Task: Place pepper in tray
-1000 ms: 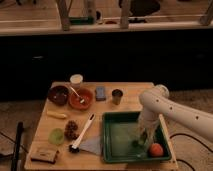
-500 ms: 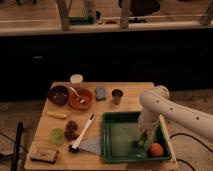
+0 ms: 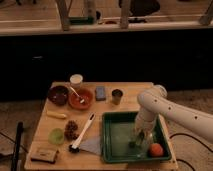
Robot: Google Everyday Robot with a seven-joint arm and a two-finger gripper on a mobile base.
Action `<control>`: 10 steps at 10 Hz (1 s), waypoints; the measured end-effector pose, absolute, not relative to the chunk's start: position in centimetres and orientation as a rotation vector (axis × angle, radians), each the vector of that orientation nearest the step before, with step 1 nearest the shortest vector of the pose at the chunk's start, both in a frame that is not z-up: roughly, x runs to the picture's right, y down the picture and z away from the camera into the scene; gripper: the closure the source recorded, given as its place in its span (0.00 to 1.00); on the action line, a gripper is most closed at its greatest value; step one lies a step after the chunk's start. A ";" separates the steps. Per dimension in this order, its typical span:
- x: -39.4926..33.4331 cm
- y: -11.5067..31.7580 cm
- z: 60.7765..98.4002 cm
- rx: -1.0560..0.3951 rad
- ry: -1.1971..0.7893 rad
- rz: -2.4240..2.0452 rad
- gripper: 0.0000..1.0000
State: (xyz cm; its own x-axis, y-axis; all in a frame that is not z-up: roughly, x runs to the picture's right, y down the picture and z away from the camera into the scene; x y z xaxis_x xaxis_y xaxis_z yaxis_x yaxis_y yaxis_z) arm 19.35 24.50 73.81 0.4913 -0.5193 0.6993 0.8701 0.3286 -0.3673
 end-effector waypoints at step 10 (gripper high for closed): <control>16.9 23.5 74.4 -0.770 -0.567 -1.043 0.20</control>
State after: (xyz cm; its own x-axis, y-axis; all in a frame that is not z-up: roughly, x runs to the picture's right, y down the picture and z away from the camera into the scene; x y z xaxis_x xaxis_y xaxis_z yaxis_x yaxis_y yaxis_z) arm 16.86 23.53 74.37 0.4056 -0.5439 0.7346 0.9123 0.2910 -0.2882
